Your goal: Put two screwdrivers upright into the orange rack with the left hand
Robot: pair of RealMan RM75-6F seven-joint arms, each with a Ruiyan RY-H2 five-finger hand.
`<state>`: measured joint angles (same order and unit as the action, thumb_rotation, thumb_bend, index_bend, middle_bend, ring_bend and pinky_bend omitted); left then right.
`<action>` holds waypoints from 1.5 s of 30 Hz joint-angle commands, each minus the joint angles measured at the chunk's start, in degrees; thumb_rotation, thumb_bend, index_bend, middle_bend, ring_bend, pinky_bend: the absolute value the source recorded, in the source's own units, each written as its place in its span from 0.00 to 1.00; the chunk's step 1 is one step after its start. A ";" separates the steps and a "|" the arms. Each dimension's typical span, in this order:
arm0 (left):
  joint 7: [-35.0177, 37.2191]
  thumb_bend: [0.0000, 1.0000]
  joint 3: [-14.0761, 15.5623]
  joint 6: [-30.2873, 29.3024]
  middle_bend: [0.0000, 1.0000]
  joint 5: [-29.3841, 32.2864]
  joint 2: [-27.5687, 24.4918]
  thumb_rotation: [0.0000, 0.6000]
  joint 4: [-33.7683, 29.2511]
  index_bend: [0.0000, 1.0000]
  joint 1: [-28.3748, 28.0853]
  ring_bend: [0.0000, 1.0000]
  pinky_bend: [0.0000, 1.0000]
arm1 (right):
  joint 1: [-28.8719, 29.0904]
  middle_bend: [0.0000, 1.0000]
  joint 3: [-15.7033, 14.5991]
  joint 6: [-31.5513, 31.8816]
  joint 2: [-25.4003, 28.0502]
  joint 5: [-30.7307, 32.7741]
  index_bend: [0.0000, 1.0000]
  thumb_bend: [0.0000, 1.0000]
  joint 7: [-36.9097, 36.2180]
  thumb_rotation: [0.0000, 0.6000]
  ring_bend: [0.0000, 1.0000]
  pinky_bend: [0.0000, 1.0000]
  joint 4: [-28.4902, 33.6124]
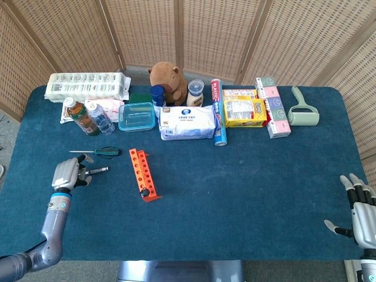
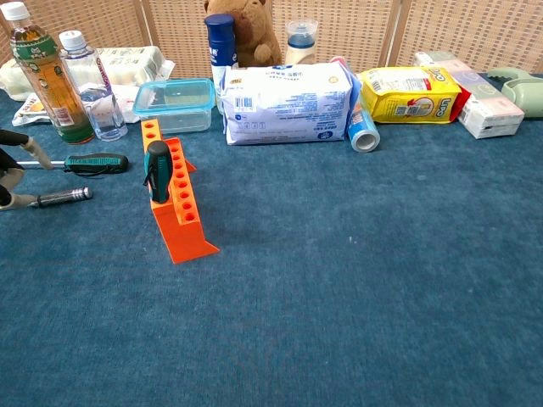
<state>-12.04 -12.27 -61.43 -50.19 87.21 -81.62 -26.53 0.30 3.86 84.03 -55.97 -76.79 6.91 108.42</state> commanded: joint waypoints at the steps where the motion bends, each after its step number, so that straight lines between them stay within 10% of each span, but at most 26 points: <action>1: -2.05 0.29 -0.68 0.13 0.84 2.03 1.00 1.00 -0.38 0.38 -0.91 0.87 0.95 | -0.03 0.00 -0.01 0.01 0.10 -0.06 0.02 0.00 -0.20 1.00 0.00 0.03 0.01; 45: -14.58 0.38 -1.94 0.27 0.84 16.28 5.72 1.00 1.46 0.38 -6.66 0.87 0.95 | -0.04 0.00 0.09 -0.14 0.60 0.00 0.02 0.00 -1.23 1.00 0.00 0.03 -0.13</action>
<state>-26.60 -14.21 -61.18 -33.95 92.89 -80.20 -33.18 0.27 3.95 83.88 -55.37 -76.79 5.67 108.30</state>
